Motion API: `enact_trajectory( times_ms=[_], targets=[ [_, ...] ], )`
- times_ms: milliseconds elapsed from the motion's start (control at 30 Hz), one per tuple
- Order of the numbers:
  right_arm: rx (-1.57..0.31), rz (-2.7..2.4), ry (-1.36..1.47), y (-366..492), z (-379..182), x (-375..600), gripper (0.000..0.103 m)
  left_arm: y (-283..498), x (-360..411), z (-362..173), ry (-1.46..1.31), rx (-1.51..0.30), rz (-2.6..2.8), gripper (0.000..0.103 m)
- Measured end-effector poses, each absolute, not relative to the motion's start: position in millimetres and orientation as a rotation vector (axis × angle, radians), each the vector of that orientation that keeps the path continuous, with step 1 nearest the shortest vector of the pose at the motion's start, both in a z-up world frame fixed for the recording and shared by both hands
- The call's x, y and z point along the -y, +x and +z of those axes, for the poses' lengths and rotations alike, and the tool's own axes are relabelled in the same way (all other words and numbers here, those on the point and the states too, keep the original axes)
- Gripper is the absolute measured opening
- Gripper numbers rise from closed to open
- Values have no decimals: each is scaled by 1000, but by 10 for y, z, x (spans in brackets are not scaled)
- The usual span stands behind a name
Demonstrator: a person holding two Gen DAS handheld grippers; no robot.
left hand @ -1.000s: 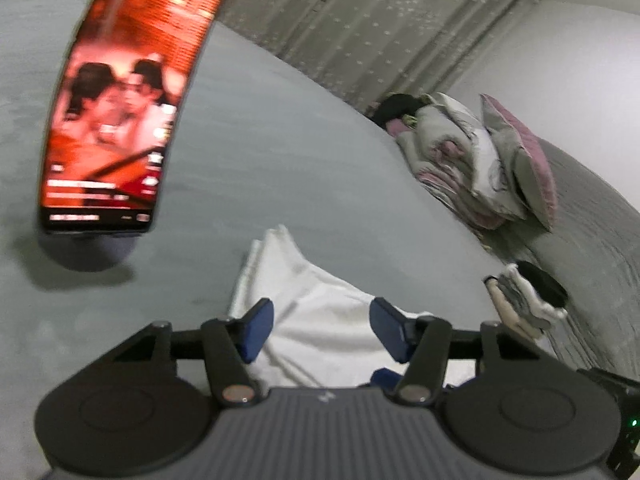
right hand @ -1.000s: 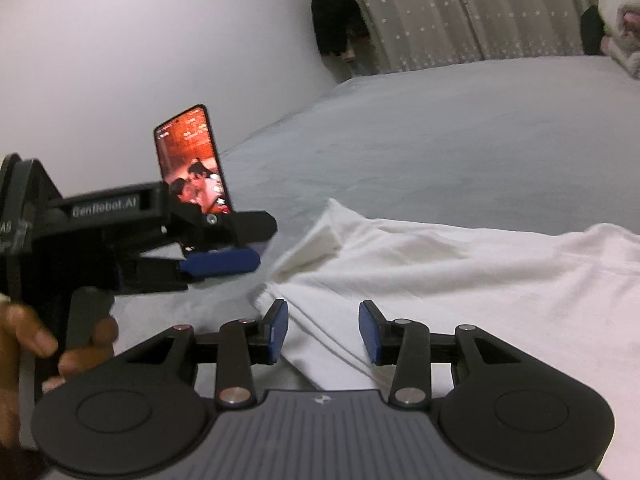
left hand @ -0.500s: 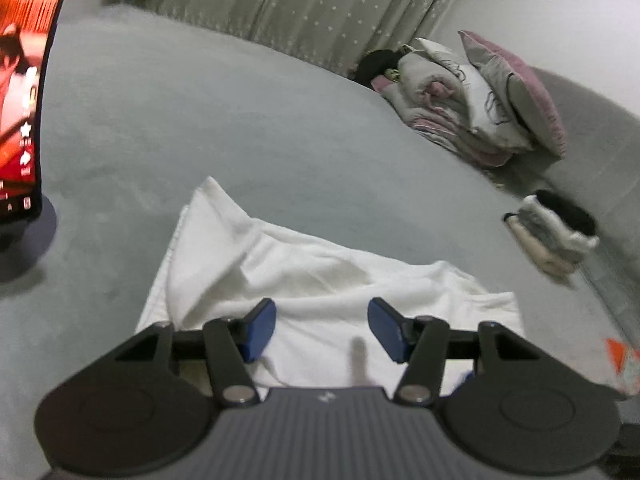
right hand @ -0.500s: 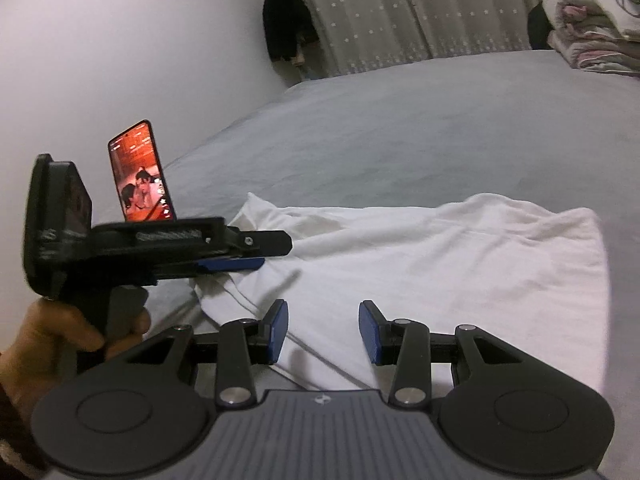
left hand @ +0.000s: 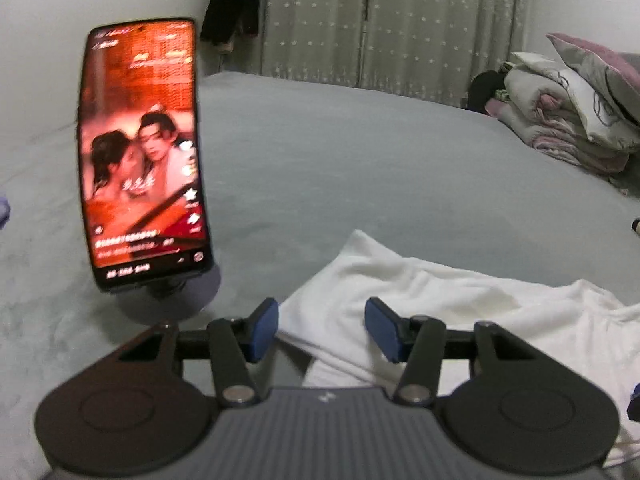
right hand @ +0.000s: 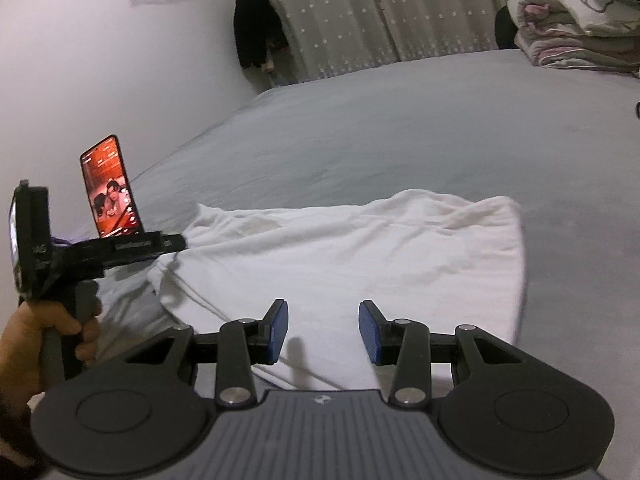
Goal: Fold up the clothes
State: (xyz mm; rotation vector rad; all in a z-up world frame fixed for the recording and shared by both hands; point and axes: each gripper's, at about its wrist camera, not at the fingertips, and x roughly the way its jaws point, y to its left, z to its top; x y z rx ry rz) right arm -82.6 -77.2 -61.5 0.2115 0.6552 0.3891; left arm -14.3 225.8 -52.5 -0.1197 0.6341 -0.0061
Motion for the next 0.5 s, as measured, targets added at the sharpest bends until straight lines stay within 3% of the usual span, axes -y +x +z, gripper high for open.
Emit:
enact_trajectory(
  times_ms=[500],
  targets=[
    [-609,266,80,-1095,-471,1073,41,-405,-2351,-461,-201,-635,-179,55]
  ],
)
